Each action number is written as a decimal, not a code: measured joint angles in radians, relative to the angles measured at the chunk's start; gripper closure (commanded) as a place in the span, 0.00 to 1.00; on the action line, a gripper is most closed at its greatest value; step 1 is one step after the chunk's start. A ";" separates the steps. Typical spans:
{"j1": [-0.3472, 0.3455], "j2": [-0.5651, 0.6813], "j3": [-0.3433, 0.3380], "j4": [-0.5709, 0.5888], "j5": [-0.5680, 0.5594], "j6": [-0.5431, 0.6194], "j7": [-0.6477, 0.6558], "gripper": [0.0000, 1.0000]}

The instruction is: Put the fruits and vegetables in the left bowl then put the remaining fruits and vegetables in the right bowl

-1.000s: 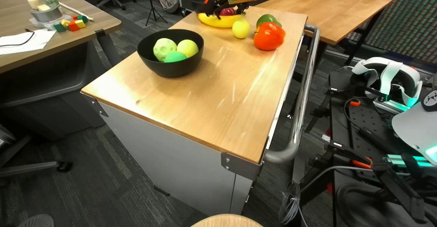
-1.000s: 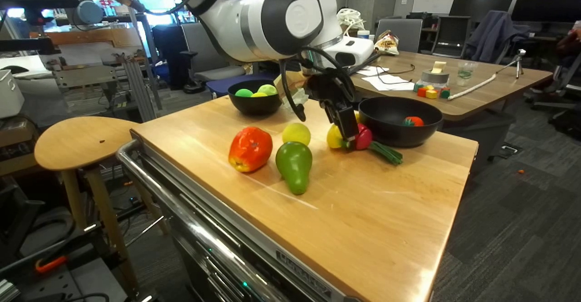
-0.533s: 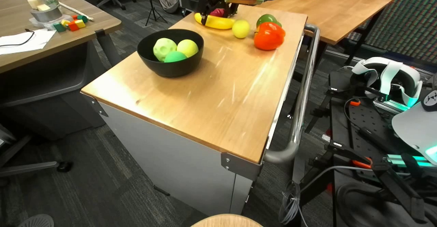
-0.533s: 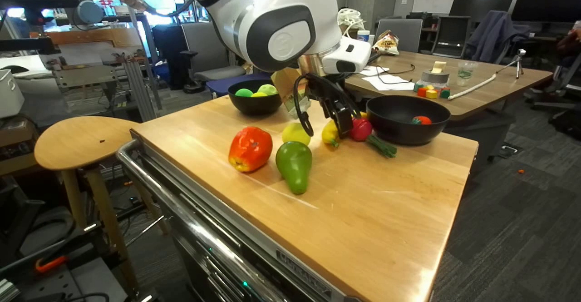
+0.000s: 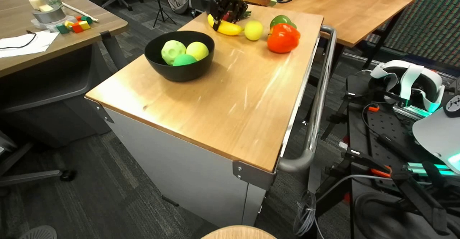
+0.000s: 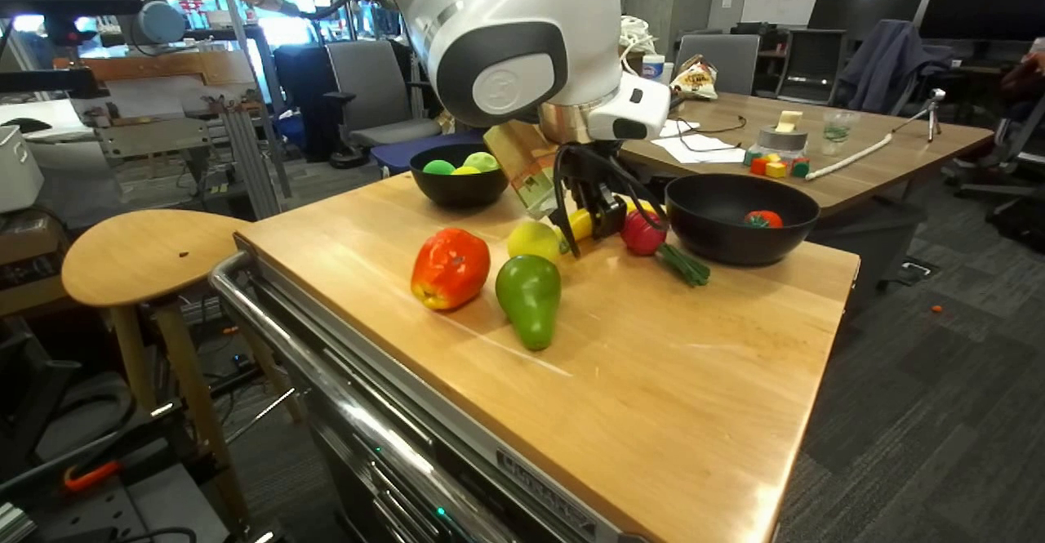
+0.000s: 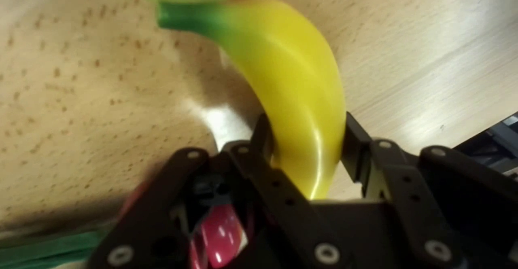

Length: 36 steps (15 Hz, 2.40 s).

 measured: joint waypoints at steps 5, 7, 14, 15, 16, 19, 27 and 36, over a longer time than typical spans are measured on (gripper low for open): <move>-0.023 -0.039 0.060 0.001 0.071 0.000 -0.156 0.83; -0.029 -0.091 0.078 0.001 0.077 0.039 -0.192 0.83; -0.010 -0.176 -0.035 0.195 -0.047 -0.086 -0.114 0.83; 0.000 -0.149 -0.071 0.249 -0.077 -0.137 -0.090 0.83; 0.008 -0.114 -0.099 0.301 -0.100 -0.187 -0.070 0.83; 0.028 0.013 -0.144 0.448 -0.148 -0.318 -0.025 0.83; 0.084 0.322 -0.187 0.813 -0.268 -0.568 0.078 0.83; 0.082 0.427 -0.206 0.991 -0.313 -0.716 0.091 0.83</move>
